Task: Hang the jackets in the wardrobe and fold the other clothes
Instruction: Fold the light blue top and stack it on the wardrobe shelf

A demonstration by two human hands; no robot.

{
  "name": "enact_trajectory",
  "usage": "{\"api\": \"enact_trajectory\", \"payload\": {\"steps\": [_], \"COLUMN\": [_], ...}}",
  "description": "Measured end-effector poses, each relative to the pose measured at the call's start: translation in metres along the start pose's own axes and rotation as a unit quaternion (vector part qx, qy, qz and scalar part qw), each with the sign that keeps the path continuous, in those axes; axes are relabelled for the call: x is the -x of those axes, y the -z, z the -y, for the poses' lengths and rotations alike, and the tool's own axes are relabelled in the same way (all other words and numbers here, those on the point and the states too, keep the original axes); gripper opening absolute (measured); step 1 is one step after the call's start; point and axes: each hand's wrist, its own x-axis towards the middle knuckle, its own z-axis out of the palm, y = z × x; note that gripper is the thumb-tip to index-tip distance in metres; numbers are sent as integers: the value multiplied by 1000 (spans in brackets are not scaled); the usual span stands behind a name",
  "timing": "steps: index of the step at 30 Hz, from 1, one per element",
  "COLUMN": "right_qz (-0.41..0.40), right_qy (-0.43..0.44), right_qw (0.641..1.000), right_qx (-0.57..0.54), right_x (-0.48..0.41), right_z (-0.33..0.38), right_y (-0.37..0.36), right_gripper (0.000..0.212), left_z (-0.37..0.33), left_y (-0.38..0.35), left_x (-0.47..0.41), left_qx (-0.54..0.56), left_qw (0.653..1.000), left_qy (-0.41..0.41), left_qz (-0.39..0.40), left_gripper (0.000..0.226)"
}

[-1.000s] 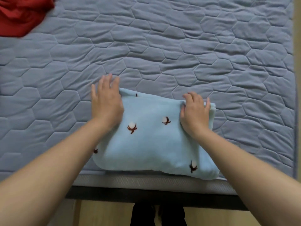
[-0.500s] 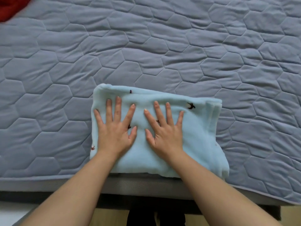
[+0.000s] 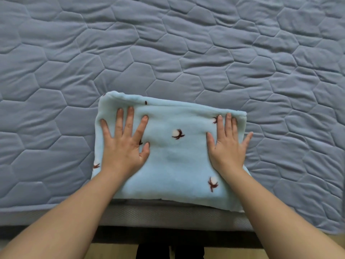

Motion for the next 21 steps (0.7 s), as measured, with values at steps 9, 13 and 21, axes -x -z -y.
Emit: {"api": "enact_trajectory", "payload": {"steps": [9,13,21], "right_qz": [-116,-65,48], "right_qy": [175,167,-63], "right_qw": [976,983,992], "right_qx": [-53,-24,-102], "right_x": [57,46,71], "right_z": [105,63,-26], "right_y": [3,-15,-15], "right_gripper": [59,61,70], "left_z": [6,12,6], "left_y": [-3,-6,13], "left_x": [8,6,29], "left_qx": [16,51,175], "left_qw": [999,997,964], "left_qy": [-28,-28,192], "left_qz": [-32,-40,-49], "left_gripper": [77,74,81]}}
